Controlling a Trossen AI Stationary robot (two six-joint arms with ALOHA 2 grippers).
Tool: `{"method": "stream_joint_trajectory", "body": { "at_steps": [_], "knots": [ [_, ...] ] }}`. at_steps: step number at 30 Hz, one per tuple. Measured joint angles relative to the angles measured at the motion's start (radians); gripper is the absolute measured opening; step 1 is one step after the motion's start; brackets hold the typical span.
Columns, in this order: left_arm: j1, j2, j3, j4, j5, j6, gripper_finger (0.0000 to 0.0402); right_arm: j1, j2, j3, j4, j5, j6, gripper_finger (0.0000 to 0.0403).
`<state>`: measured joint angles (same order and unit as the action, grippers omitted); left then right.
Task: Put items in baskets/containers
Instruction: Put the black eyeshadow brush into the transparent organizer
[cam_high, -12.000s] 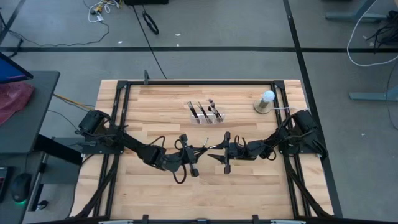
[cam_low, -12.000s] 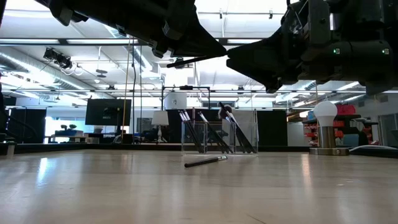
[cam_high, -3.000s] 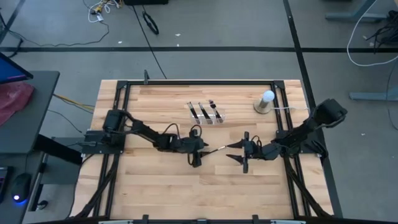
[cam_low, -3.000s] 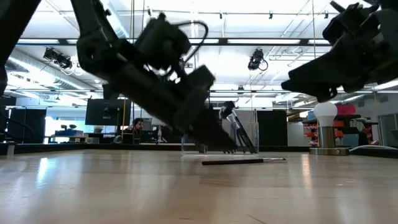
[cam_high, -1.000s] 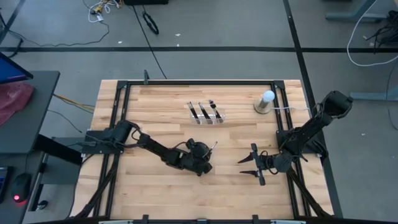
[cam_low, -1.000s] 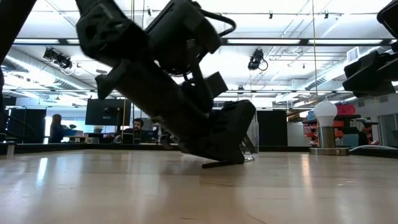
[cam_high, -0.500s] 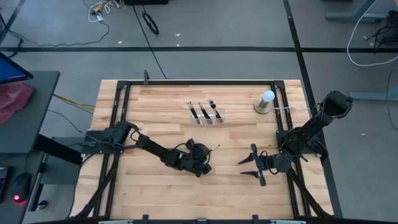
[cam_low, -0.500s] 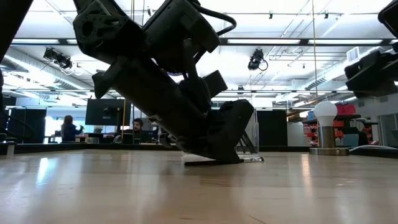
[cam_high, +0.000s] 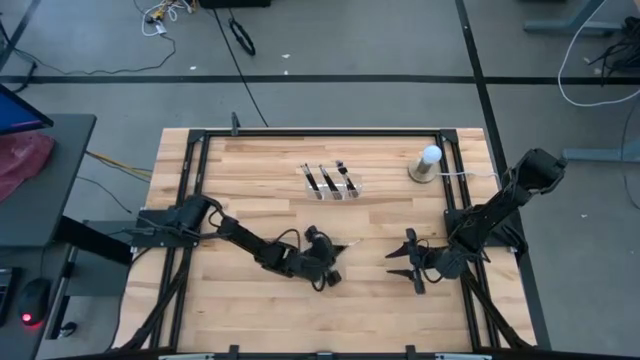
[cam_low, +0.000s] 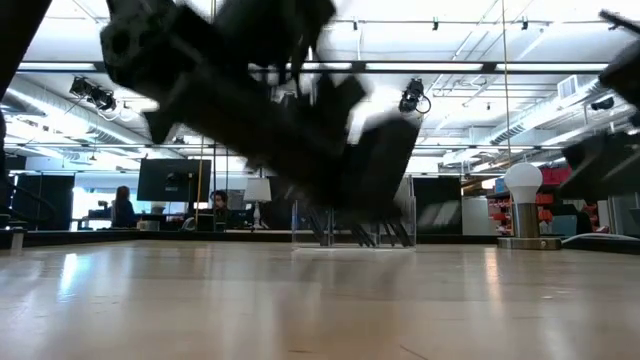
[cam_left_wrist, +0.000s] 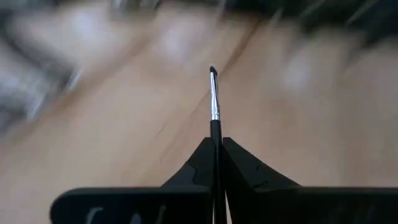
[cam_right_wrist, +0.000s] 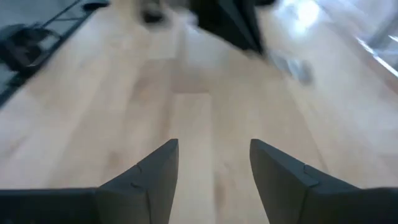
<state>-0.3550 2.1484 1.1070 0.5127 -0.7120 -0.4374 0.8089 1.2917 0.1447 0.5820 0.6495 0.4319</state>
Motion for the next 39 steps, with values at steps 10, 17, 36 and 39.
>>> {"method": "stream_joint_trajectory", "body": {
  "at_steps": [10, 17, 36, 39],
  "knots": [
    [-0.021, -0.004, 0.005, 0.522, 0.025, 0.341, 0.0018, -0.004, 0.144, -0.085, 0.453, 0.061, -0.066, 0.0201],
    [-0.033, -0.005, 0.050, 0.548, 0.051, 0.390, 0.0016, -0.043, 0.181, -0.004, 0.676, 0.117, -0.257, 0.0201],
    [-0.055, -0.007, 0.099, 0.536, 0.046, 0.484, 0.0020, -0.075, 0.182, 0.073, 0.844, 0.044, -0.392, 0.0158],
    [-0.056, -0.007, 0.099, 0.537, 0.044, 0.484, 0.0020, -0.079, 0.182, 0.073, 0.845, 0.032, -0.391, 0.0132]
  ]
}}
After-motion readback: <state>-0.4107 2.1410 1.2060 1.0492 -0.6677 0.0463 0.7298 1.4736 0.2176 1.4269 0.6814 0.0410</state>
